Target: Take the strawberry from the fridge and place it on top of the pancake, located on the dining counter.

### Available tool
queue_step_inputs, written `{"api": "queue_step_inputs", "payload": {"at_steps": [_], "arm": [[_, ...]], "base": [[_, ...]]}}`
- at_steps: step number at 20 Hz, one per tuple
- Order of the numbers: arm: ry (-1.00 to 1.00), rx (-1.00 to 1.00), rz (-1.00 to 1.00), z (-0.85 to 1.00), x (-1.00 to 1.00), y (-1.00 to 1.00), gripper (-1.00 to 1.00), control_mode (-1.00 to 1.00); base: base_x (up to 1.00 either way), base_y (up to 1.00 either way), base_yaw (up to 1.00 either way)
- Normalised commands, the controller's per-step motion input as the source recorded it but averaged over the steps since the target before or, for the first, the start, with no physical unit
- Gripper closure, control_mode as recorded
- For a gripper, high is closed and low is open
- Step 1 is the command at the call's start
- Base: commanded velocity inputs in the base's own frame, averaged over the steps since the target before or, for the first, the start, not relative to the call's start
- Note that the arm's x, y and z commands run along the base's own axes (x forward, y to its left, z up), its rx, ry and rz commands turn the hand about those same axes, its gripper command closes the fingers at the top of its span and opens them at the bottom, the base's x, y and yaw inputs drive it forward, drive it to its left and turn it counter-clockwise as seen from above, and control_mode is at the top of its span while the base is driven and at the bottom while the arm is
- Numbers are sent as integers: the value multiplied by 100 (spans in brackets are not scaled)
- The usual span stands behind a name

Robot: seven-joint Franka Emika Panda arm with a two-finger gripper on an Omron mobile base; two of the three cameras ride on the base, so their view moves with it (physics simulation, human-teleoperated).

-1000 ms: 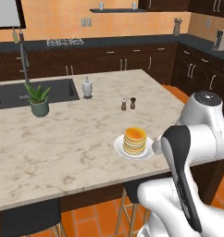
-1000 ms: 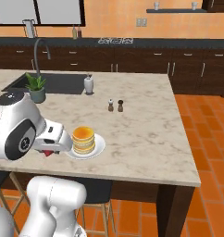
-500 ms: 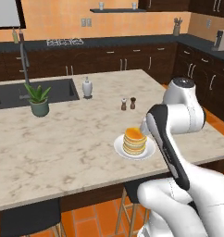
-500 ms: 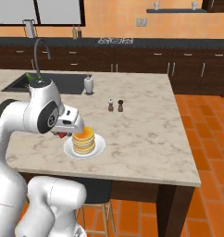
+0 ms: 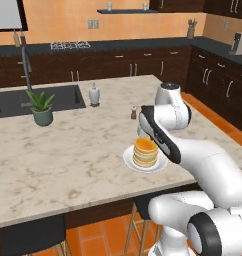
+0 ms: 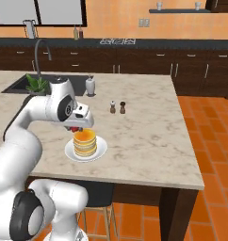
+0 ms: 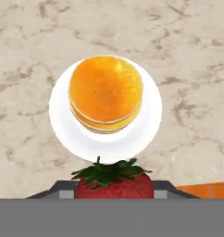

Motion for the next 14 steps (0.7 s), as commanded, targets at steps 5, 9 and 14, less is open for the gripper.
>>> {"api": "queue_step_inputs", "payload": {"at_steps": [5, 9, 14], "arm": [[8, -3, 0, -44, 96, 0, 100, -100], [4, 1, 0, -13, 73, 1, 100, -100], [0, 0, 0, -29, -8, 9, 100, -100]], "base": [[0, 0, 0], [0, 0, 0], [0, 0, 0]]}}
